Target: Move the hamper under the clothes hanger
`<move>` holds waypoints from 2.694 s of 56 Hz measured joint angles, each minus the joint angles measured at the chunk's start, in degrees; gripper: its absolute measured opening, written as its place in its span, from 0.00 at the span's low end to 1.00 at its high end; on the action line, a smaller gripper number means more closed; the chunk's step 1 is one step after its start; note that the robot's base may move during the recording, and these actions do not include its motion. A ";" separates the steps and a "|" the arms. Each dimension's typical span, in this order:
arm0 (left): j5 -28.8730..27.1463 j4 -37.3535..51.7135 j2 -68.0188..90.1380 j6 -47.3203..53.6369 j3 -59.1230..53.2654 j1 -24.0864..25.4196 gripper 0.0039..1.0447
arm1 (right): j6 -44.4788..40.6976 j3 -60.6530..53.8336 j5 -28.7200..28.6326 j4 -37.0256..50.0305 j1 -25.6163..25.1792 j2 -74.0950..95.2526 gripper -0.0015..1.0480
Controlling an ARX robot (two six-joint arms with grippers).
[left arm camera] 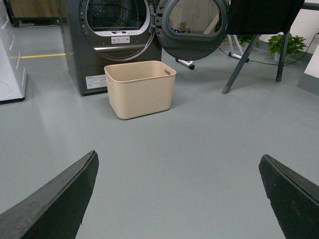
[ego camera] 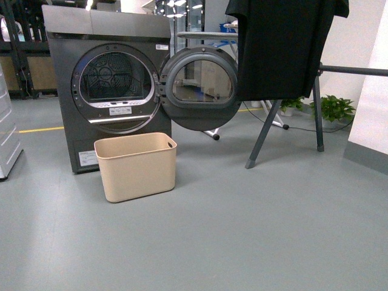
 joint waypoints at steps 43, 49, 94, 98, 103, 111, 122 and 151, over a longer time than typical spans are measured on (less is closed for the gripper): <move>0.09 0.00 -0.02 -0.02 0.00 0.00 0.94 | 0.00 0.00 0.00 0.02 0.00 0.00 0.92; 0.07 0.00 -0.02 -0.02 0.00 0.00 0.94 | 0.00 0.00 -0.07 0.02 0.00 0.00 0.92; 0.17 -0.04 0.22 0.00 0.00 0.00 0.94 | 0.02 0.00 0.28 -0.02 0.04 0.13 0.92; 0.04 -0.07 0.02 -0.04 0.00 0.00 0.94 | 0.00 0.02 0.17 0.04 0.04 0.00 0.92; 0.11 -0.04 0.04 0.00 0.00 0.00 0.94 | 0.02 0.00 0.02 0.02 0.07 0.00 0.92; 0.09 -0.07 0.00 0.00 0.00 0.00 0.94 | 0.00 0.02 0.02 0.00 0.02 0.04 0.92; 0.07 -0.02 0.04 0.00 0.00 0.00 0.94 | 0.00 0.02 0.00 0.00 0.02 0.00 0.92; 0.11 -0.07 0.00 -0.02 0.00 0.00 0.94 | 0.02 0.02 0.09 -0.02 0.02 0.00 0.92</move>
